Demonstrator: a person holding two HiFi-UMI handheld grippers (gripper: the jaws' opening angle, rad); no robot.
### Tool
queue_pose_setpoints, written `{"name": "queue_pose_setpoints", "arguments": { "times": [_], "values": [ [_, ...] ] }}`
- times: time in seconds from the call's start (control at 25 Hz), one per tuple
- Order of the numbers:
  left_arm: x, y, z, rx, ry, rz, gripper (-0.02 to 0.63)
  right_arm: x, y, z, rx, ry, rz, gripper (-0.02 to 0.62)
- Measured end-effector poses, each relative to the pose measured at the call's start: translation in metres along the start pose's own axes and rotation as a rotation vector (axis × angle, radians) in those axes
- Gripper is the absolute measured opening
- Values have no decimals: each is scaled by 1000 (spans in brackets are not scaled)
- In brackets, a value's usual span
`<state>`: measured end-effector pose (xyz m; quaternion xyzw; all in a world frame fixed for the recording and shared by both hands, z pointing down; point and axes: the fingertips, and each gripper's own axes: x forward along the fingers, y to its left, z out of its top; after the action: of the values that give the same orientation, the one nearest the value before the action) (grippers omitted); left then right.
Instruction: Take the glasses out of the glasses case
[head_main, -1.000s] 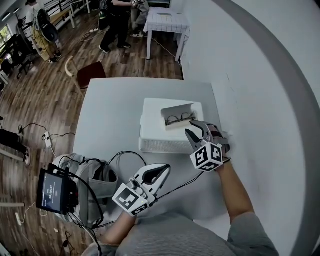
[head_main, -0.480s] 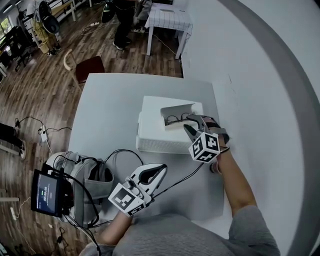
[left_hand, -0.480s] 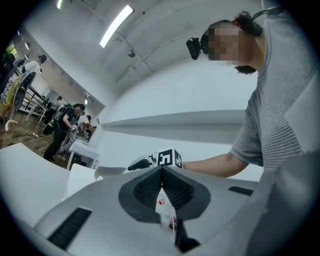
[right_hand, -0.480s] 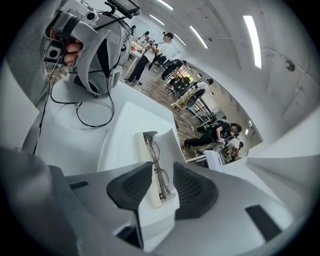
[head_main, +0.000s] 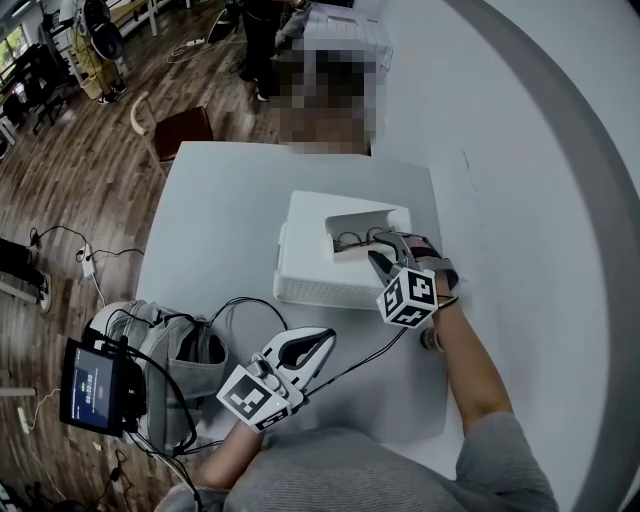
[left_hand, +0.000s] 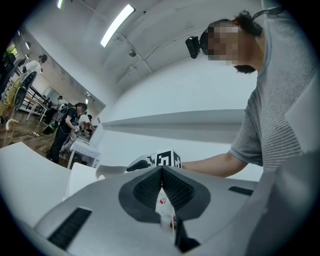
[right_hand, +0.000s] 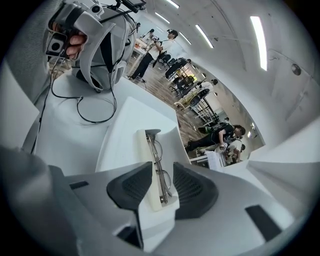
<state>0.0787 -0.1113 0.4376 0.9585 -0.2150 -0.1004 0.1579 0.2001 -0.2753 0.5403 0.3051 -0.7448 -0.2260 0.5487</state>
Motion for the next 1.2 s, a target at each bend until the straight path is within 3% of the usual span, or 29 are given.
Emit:
{"name": "queue_pose_setpoints", "arguments": {
  "times": [1.2],
  "values": [
    [4, 8, -6, -15, 6, 2, 12, 25, 1, -10, -108, 61, 72, 135]
  ]
}}
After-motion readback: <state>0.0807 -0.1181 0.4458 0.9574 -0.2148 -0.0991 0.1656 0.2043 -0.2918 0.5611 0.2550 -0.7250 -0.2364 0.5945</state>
